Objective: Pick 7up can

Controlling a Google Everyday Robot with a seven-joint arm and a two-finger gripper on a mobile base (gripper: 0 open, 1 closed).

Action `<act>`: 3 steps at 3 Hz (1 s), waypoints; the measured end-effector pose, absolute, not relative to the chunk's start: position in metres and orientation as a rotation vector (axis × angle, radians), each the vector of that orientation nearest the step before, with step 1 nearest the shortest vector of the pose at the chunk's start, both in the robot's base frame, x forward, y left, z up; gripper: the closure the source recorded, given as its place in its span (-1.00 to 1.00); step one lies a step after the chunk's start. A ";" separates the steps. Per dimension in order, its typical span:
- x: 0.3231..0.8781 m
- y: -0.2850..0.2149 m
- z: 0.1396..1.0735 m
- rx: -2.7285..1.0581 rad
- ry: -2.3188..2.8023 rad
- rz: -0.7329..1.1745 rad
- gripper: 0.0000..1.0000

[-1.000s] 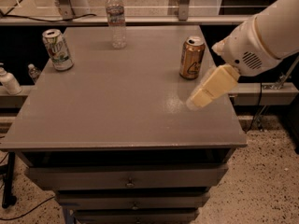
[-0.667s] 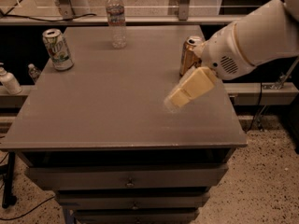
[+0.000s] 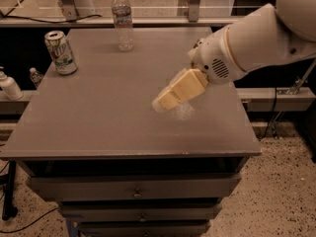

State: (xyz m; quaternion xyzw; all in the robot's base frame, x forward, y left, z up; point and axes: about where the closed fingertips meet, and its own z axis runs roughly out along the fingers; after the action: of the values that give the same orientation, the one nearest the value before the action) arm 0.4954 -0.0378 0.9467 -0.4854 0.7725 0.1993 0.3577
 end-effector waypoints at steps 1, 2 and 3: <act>0.496 -0.026 0.944 -1.242 1.945 0.545 -1.00; 0.502 0.012 0.932 -1.225 1.841 0.615 -1.00; 0.519 0.057 0.923 -1.218 1.731 0.677 -1.00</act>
Offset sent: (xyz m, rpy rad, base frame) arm 0.0221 0.0977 -0.0264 0.2732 -0.1458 0.0877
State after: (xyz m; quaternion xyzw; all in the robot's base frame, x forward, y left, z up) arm 0.5187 0.0570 0.9233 -0.4913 0.6980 0.2731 0.4436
